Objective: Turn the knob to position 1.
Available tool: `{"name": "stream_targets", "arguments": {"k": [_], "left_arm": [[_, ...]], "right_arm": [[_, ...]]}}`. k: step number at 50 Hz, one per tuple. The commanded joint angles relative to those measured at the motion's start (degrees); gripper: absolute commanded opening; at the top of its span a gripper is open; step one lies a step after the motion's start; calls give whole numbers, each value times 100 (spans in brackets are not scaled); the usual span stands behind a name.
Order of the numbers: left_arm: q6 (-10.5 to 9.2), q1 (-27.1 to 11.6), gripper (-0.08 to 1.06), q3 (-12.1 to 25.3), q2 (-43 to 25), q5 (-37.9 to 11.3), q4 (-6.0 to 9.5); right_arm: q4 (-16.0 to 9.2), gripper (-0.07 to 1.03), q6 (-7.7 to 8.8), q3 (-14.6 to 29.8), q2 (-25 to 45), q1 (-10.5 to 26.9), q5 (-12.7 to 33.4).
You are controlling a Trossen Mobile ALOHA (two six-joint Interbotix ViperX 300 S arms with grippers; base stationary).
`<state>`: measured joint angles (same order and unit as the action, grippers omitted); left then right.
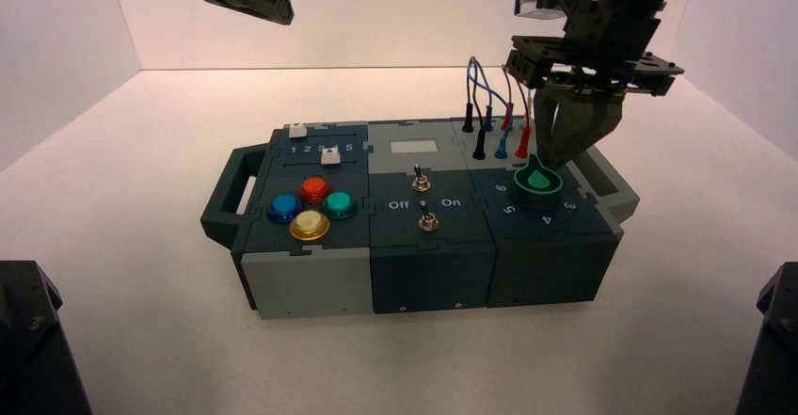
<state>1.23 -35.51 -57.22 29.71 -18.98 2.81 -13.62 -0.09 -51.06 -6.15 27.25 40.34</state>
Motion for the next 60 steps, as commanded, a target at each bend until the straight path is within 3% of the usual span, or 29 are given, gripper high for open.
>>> {"name": "stream_targets", "arguments": {"k": [1, 40, 60], "left_arm": [[9, -9, -3, 176, 26, 53, -9], [18, -9, -3, 176, 44, 53, -9], [26, 0, -3, 158, 70, 53, -26]], "right_arm": [[-26, -2, 9, 149, -44, 44, -9], [-53, -2, -9, 334, 167, 193, -18], [79, -2, -26, 237, -44, 158, 18]]}}
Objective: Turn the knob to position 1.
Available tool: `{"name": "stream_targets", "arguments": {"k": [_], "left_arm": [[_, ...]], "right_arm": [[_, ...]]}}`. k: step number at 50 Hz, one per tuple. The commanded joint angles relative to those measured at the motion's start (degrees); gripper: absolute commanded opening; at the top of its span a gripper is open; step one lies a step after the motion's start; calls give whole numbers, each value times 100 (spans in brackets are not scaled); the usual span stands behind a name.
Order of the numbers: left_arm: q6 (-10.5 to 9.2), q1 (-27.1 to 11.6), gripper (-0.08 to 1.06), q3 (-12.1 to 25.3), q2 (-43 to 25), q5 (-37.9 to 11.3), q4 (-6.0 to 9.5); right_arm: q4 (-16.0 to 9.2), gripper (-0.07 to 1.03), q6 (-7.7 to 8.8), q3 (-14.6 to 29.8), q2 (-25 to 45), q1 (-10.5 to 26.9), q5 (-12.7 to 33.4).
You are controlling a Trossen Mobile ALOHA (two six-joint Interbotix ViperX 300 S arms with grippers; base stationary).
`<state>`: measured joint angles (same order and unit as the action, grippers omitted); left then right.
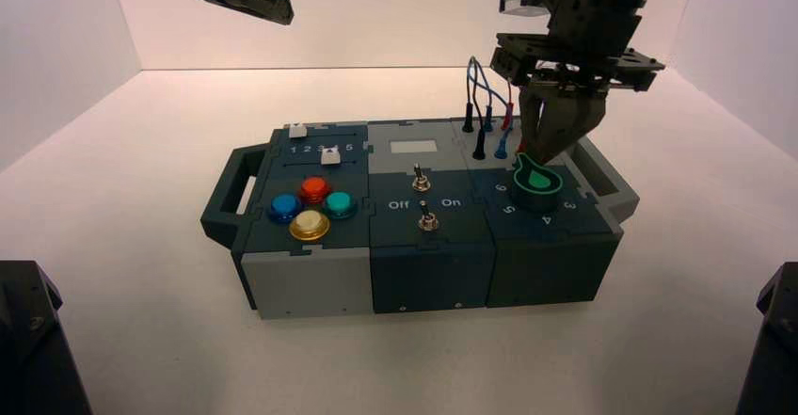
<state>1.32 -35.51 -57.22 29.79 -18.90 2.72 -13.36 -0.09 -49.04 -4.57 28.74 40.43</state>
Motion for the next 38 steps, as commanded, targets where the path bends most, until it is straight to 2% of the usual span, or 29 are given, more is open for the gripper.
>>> {"name": "stream_targets", "arguments": {"k": [1, 12, 27, 38], "left_arm": [[18, 0, -3, 158, 62, 35, -18], [18, 79, -3, 123, 176, 44, -26], [35, 413, -3, 53, 352, 53, -70], [35, 633, -3, 44, 492, 97, -79]], "right_arm": [[62, -2, -26, 26, -202, 9, 9], [158, -2, -35, -114, -527, -26, 158], [158, -2, -9, -571, -1661, -9, 457], [158, -2, 0, -773, -2109, 0, 501]]}}
